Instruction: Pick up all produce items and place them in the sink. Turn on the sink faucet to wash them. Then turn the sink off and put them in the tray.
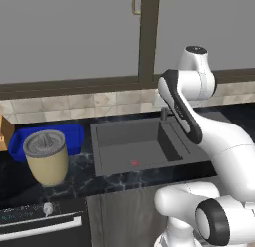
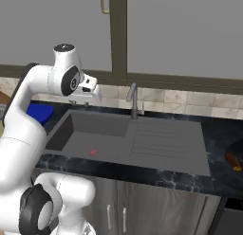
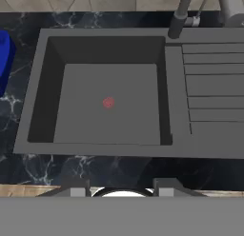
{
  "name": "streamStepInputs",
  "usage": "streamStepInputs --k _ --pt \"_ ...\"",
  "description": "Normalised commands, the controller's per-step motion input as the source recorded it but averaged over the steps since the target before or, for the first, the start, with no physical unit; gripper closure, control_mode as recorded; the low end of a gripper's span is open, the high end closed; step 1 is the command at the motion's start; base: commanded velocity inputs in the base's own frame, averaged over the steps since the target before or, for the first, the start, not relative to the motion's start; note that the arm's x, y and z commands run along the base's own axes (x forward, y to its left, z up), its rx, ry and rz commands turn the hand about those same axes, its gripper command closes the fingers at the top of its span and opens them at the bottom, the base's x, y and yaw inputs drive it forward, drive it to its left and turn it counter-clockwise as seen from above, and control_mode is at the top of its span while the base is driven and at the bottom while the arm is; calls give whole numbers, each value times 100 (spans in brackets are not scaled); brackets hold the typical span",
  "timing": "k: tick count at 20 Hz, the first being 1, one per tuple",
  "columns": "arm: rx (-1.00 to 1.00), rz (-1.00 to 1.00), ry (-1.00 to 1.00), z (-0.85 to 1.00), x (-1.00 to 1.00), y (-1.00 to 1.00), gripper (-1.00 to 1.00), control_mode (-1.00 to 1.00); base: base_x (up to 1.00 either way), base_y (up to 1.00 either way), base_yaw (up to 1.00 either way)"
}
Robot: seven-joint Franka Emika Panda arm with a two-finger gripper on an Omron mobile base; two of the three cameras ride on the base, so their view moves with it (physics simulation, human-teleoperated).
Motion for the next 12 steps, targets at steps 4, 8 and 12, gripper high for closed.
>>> streamStepInputs --k 4,8,12 --pt "0 0 0 0 0 0 -100 100 -29 0 0" --pt "0 0 0 0 0 0 -100 100 -96 -11 0" --pt "0 0 0 0 0 0 -100 100 -42 -11 -2"
